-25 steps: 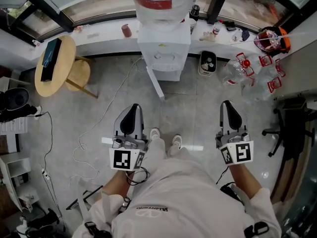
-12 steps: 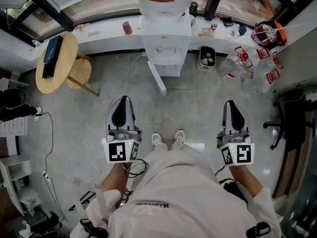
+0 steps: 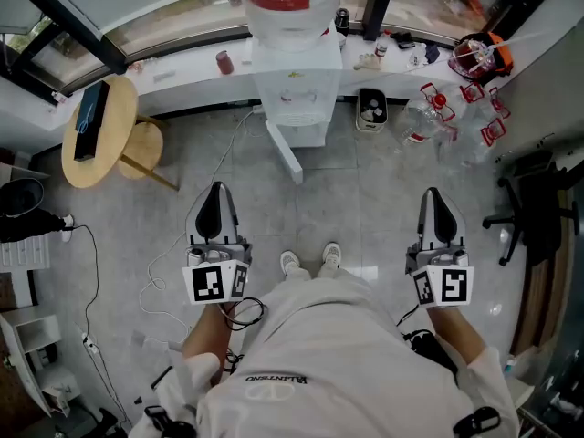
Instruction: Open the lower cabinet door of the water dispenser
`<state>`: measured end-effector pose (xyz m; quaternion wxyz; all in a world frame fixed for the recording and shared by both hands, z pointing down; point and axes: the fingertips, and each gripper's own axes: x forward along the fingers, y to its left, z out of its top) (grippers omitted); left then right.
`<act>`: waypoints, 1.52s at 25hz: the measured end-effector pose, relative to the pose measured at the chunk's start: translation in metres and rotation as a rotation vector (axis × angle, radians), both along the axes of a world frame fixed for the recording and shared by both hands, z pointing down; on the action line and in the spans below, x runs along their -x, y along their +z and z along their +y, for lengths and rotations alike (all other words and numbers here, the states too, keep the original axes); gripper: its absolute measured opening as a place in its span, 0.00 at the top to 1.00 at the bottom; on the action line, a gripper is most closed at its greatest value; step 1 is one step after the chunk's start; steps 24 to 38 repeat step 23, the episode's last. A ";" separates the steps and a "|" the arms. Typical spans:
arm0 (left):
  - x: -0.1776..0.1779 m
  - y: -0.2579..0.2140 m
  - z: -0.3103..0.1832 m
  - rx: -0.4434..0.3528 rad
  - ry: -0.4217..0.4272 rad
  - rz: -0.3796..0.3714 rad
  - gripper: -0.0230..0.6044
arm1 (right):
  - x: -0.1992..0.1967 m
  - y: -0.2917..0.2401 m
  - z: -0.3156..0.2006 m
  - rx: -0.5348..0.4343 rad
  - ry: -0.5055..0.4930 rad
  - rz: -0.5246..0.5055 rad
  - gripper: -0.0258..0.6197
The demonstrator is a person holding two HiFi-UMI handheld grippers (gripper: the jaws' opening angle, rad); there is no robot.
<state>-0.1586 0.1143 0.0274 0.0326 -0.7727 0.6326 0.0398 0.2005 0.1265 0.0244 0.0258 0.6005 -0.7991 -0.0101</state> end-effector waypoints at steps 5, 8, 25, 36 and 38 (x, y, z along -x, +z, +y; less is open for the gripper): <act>0.000 -0.002 0.001 -0.009 0.011 0.006 0.95 | 0.010 -0.002 0.006 -0.008 -0.015 0.008 0.94; -0.001 -0.004 0.002 -0.014 0.014 0.011 0.95 | 0.014 -0.002 0.006 -0.009 -0.023 0.003 0.94; -0.010 -0.010 0.000 -0.027 0.036 0.022 0.95 | 0.020 -0.008 0.003 -0.013 -0.044 0.009 0.94; -0.010 -0.010 0.000 -0.027 0.036 0.022 0.95 | 0.020 -0.008 0.003 -0.013 -0.044 0.009 0.94; -0.010 -0.010 0.000 -0.027 0.036 0.022 0.95 | 0.020 -0.008 0.003 -0.013 -0.044 0.009 0.94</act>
